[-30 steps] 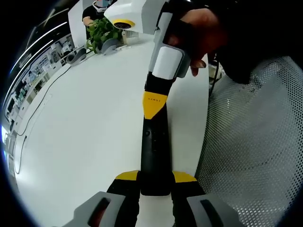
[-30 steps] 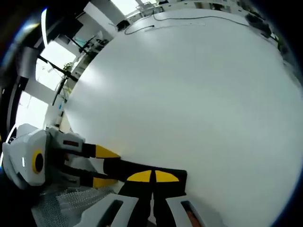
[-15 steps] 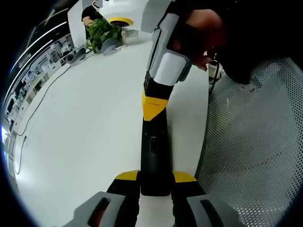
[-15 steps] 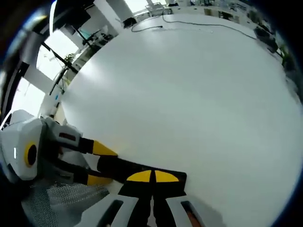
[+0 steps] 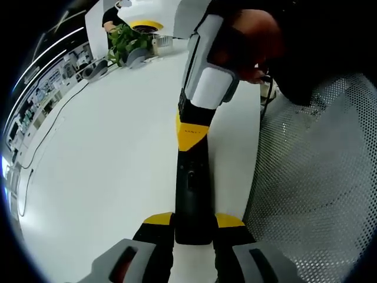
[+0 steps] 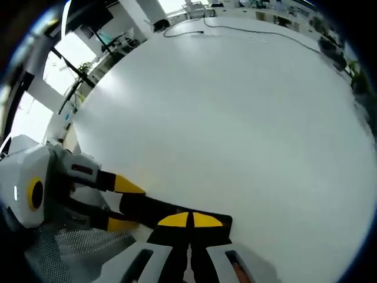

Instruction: Press the specified remote control buttons in sequence, fully releasing each button before pressing the next.

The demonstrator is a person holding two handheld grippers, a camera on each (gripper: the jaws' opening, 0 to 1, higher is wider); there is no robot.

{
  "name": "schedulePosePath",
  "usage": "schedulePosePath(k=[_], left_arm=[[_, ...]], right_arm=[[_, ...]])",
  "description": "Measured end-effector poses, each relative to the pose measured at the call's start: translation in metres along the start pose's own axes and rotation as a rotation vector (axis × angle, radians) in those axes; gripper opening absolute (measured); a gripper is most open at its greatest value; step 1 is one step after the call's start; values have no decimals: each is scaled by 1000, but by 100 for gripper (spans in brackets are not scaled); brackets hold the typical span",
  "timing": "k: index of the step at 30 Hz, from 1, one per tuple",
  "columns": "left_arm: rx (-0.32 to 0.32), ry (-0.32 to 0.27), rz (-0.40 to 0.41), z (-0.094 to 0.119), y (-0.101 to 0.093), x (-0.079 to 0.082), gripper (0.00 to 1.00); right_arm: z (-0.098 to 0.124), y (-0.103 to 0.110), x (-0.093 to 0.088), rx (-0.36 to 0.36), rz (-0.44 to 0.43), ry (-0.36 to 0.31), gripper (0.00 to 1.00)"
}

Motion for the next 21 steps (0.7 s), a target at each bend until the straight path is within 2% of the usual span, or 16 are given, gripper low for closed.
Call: schedulePosePath(k=[15,21], left_arm=[[3,-5,3,0,0,0,25],[4,-5,3,0,0,0,25]], right_arm=[[5,8,-4,71,-38,37,0],[4,8,-7,69,-24,64,0]])
Point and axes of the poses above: the point that each gripper's makers call its tool centre point, and the gripper's own axes: z roughly backward along the fingers, y roughly to its left, x roughly out of its top, the point moved 7 cm from there along z, roughly backward along the fingers, and after that the axes turned 15 degrees about -y, right-handed, at the moved point
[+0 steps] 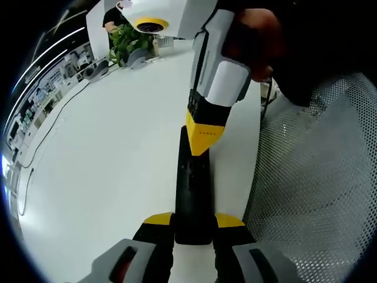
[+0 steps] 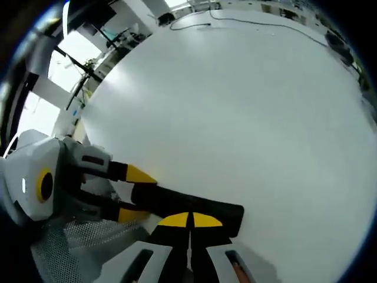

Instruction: Press the specified remote control buttons in sequence, fully releasing each button before pressing the next.

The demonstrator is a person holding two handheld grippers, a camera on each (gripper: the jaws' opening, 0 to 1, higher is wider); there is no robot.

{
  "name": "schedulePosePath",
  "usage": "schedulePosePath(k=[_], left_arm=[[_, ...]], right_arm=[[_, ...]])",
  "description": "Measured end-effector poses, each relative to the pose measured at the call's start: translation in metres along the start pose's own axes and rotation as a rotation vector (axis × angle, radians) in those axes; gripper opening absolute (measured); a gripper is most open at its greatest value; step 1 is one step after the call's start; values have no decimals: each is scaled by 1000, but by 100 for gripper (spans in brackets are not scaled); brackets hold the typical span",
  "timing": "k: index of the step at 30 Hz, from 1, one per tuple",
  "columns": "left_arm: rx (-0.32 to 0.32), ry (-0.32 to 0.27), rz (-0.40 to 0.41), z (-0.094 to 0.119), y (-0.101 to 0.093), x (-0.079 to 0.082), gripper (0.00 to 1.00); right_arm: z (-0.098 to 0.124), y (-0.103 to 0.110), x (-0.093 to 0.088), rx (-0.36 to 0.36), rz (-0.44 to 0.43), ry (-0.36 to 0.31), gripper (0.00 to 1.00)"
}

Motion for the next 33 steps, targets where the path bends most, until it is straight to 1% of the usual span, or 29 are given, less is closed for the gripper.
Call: schedulePosePath(k=[7,13,17,19,21,23,29,31,33], left_arm=[[0,2,-2,0,0,0,25],[-1,5,3,0,0,0,25],[-3,-2,1,0,0,0,24],[-7,-4,-5,0,0,0,24],[-9,-7,-6,0,0,0,24],[-9,-8,-7,0,0,0,24],[-10,-6,-13,0,0,0,24],[-10,-8,-10,0,0,0,24],[-12,-8,-9,0,1,0,24]], right_arm=[[-2,1,-2,-4,24,16,0],[-3,3,-2,-18,61,21,0],[-4,1,0,-31,36,33,0],[-3,2,0,-29,51,43,0],[-2,1,-1,-20,53,36,0],[-1,-1,-2,-8,23,19,0],[-1,1,-1,-1,38,23,0],[-1,-2,-1,3,6,25,0],[1,-4,-3,2,-25,44,0]])
Point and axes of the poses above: the point that each gripper's makers call its tool centre point, and the gripper's own axes: z roughly backward along the fingers, y roughly to its left, x roughly out of its top, the point moved 7 cm from there along z, roughly backward along the fingers, and after that the axes turned 15 degrees about -y, right-handed, at the moved point
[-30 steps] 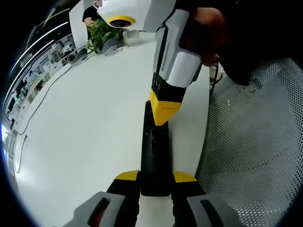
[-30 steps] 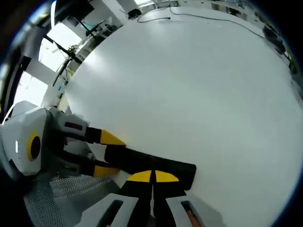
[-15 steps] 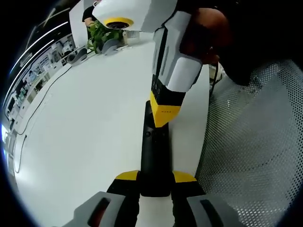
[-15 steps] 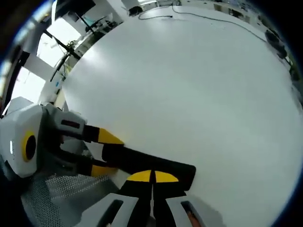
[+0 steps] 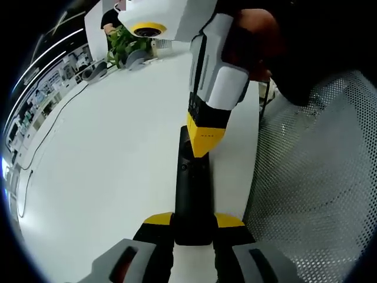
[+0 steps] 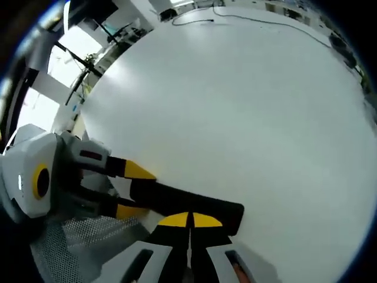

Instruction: Press the specified remote control buttons in sequence, fully releasing each button before pressing the next.

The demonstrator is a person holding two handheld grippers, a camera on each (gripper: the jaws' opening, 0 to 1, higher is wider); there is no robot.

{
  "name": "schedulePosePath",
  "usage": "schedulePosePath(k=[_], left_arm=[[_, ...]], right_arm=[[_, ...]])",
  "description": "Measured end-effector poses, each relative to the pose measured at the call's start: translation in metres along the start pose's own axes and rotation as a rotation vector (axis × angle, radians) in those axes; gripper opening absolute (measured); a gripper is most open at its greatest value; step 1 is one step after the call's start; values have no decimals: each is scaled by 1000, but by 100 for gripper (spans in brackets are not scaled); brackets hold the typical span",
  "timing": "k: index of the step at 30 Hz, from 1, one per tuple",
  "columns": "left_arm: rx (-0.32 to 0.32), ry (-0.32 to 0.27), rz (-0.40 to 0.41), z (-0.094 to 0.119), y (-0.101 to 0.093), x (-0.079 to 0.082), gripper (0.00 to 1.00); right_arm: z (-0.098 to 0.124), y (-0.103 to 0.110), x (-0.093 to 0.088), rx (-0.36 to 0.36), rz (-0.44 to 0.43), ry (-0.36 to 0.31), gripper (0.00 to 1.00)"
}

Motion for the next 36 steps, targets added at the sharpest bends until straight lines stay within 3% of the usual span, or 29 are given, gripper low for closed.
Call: schedulePosePath(k=[17,36], left_arm=[[-1,3,-7,0,-1,0,24],[0,-2,2,0,0,0,24]], right_arm=[[7,-9,-5,-19,-63,28,0],[2,-4,-6,-28,-4,49,0]])
Point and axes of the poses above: the point that each gripper's makers call its tool centre point, and the gripper's own axes: z roughly backward along the fingers, y roughly to its left, x roughly out of its top, the point moved 7 cm from there along z, roughly backward along the fingers, and after that the axes turned 15 degrees about -y, right-handed, at the moved point
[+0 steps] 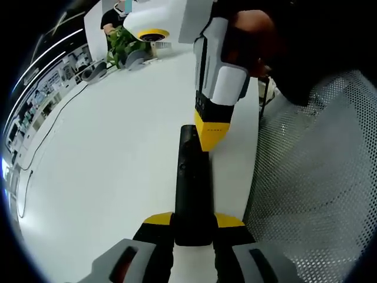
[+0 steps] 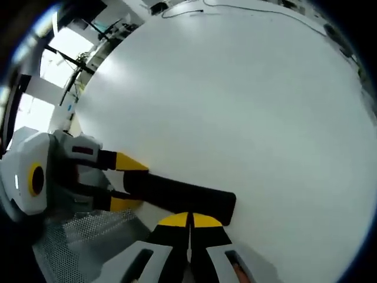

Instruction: Press the specified remote control buttons in sequence, fully releasing each button before pressing the next.

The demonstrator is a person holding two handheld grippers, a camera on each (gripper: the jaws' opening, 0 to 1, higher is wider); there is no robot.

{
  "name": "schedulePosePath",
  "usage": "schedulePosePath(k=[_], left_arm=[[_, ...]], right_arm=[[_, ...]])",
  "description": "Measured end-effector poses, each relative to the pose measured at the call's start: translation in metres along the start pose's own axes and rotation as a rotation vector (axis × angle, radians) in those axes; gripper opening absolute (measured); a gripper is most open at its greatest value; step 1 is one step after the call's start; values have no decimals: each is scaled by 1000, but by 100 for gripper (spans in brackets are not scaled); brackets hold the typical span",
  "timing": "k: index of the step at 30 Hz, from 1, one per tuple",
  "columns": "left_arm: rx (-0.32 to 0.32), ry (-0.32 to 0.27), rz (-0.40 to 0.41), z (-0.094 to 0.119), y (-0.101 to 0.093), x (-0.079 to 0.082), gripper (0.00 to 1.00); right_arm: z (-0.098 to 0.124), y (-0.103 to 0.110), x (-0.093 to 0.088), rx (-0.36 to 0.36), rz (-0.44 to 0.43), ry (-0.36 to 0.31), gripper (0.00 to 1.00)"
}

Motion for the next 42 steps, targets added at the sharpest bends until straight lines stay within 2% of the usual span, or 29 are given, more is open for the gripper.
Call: schedulePosePath(k=[7,12,17,22,26,31,42], left_arm=[[-1,-2,-3,0,0,0,24],[1,2,-5,0,0,0,24],[0,1,-8,0,-1,0,24],[0,1,-9,0,-1,0,24],[0,1,-9,0,-1,0,24],[1,0,-6,0,-1,0,25],[1,0,-4,0,-1,0,25]], right_arm=[[0,0,1,-5,6,9,0],[1,-3,0,10,-35,-6,0],[1,-2,0,11,-34,-8,0],[3,-3,-1,22,-82,-6,0],[7,-2,5,32,-97,-55,0],[9,-3,11,21,-79,-113,0],[1,3,10,34,-26,-100,0]])
Point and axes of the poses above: the point that each gripper's makers call its tool centre point, and the gripper's own axes: z roughly backward along the fingers, y roughly to its left, x roughly out of its top, the point moved 7 cm from there along z, roughly backward along the fingers, and after that the axes turned 15 degrees about -y, right-handed, at the moved point
